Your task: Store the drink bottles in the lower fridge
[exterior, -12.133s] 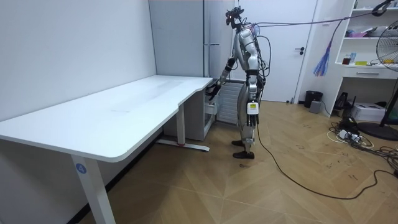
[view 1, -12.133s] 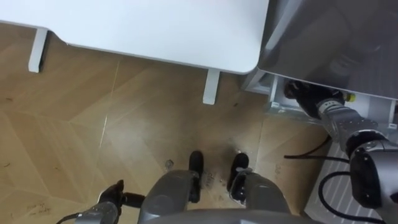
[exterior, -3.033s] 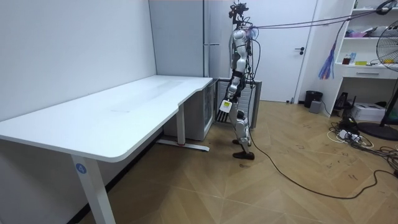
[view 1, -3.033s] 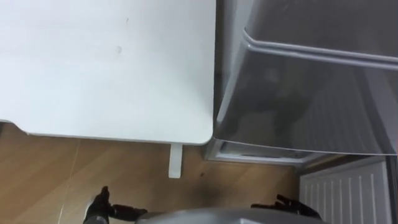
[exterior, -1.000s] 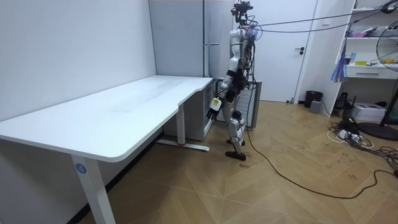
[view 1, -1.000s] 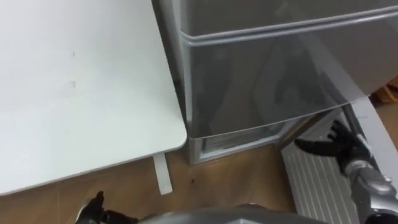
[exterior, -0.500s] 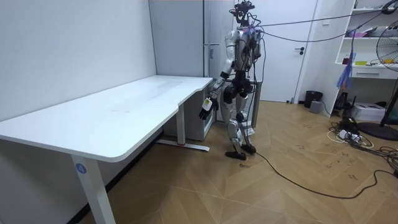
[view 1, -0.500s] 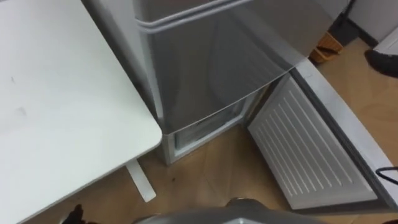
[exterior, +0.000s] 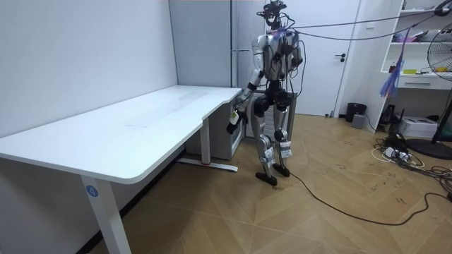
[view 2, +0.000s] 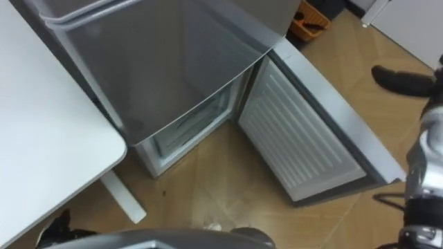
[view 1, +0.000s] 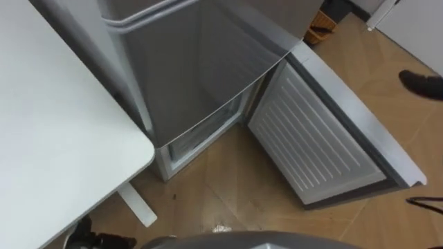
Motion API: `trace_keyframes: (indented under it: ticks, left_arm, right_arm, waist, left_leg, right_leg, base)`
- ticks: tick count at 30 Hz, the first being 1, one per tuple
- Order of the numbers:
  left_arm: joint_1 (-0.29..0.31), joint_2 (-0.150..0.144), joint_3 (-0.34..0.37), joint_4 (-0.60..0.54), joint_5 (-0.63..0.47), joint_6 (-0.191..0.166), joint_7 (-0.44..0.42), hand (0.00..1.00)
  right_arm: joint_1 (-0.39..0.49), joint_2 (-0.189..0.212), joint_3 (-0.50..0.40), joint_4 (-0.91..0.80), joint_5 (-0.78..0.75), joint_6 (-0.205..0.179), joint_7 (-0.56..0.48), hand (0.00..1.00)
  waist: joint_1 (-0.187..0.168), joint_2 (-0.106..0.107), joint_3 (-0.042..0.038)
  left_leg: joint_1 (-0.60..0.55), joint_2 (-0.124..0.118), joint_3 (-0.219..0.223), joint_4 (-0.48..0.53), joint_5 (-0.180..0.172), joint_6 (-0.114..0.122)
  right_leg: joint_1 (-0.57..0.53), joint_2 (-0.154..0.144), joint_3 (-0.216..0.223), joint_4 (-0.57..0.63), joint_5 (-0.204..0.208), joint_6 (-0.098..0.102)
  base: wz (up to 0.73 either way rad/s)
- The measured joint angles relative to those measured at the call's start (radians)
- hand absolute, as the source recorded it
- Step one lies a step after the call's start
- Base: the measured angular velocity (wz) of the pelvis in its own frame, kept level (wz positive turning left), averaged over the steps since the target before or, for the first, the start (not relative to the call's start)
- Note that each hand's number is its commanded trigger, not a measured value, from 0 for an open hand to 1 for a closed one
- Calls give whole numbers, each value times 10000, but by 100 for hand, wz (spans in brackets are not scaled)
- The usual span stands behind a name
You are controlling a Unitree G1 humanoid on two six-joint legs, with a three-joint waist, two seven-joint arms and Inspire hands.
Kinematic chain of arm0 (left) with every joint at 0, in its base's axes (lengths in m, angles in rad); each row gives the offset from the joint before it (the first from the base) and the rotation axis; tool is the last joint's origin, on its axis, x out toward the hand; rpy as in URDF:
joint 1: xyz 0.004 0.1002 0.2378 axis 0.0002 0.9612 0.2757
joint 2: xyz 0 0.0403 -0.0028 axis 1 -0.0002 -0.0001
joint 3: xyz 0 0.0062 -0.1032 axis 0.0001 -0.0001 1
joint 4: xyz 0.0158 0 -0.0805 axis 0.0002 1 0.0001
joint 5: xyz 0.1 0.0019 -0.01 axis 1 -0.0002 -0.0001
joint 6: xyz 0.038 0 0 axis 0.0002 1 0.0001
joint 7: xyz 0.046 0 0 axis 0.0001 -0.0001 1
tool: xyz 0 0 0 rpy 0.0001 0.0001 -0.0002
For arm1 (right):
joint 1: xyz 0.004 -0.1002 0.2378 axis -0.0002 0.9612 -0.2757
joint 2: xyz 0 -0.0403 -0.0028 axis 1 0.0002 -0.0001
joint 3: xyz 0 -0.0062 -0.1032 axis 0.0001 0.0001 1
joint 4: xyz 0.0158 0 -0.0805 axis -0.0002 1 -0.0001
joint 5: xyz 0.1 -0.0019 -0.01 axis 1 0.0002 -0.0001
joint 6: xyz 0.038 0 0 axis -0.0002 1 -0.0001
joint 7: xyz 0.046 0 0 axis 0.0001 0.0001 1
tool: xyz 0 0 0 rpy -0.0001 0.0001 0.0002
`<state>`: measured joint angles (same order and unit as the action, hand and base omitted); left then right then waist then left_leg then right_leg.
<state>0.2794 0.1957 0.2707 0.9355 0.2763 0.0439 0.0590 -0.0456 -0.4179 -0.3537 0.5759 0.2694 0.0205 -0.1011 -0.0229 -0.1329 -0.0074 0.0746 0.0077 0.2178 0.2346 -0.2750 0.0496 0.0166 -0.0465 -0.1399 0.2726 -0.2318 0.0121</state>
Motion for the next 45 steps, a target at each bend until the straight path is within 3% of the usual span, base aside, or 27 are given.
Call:
trace_keyframes:
  ticks: [1,2,5,10,12,17,24,30,34,38,42,45]
  left_arm:
    - [82,-2,0,24,-3,-1,-1,0]
    - [124,12,6,101,-6,-1,2,0]
    - [161,15,1,252,27,-3,34,0]
    - [233,3,8,307,320,-3,30,0]
    - [279,16,10,356,351,-12,35,0]
    - [202,70,-46,489,333,-63,61,0]
    - [277,143,-185,673,583,-3,48,0]
    - [229,158,-186,710,878,-1,-242,0]
    - [133,159,-217,726,877,74,-512,0]
    - [-50,190,-556,720,877,414,-549,0]
    - [-322,192,-1199,783,875,652,-527,0]
    - [-487,201,-1660,810,856,876,-504,0]
  right_arm:
    - [33,-1,-2,153,25,-5,45,0]
    - [99,-2,-4,577,119,-38,142,0]
    - [99,-1,-7,1921,841,-2,306,0]
    - [76,36,-43,3961,1434,-51,702,0]
    - [117,73,-161,4411,1682,-613,727,0]
    - [174,105,-216,5067,1854,-948,695,0]
    - [456,107,-255,5208,2019,-1117,751,0]
    - [280,46,-226,5513,2017,-1325,1232,0]
    - [341,133,-38,5289,2872,-1314,1697,0]
    - [1576,382,760,3716,4129,-1443,2104,0]
    - [3425,1145,1709,1310,5809,-1988,2366,0]
    - [4798,1525,2670,-186,7528,-2277,3000,0]
  waist:
    - [0,66,30]
    - [9,46,-19]
    - [-46,94,-35]
    - [-39,228,24]
    - [-66,302,62]
    - [-35,264,38]
    - [11,230,8]
    - [55,342,-31]
    - [85,387,-51]
    - [324,420,-38]
    - [608,435,-29]
    - [605,437,-26]
  left_leg:
    - [3,7,-1,1,4,-6]
    - [14,17,-17,-8,16,-27]
    - [-91,3,-274,-12,84,-54]
    - [-182,42,-625,-14,188,-133]
    - [-114,40,-812,8,208,-160]
    - [-145,10,-1162,24,237,-201]
    - [-216,-33,-1418,91,240,-196]
    - [-323,9,-1482,158,240,-196]
    - [-280,54,-1358,47,260,-230]
    - [-279,169,-1143,-50,291,-287]
    - [-285,255,-1141,-118,326,-372]
    - [-292,318,-1144,-124,341,-444]
  right_leg:
    - [10,5,-5,-16,10,-9]
    - [37,13,-30,-72,31,-20]
    - [87,-20,-331,-156,58,-43]
    - [373,51,-693,-551,227,-122]
    - [543,65,-856,-624,244,-140]
    - [717,76,-1124,-688,246,-155]
    - [815,110,-1392,-719,250,-160]
    - [831,141,-1501,-885,381,-193]
    - [798,137,-1457,-864,406,-230]
    - [669,229,-1490,-899,511,-311]
    - [534,343,-1537,-918,618,-440]
    - [498,386,-1609,-903,645,-483]
  base:
    - [0]
    - [4]
    - [21]
    - [24]
    - [19]
    - [22]
    - [10]
    - [2]
    - [-16]
    - [-25]
    - [-27]
    - [-11]
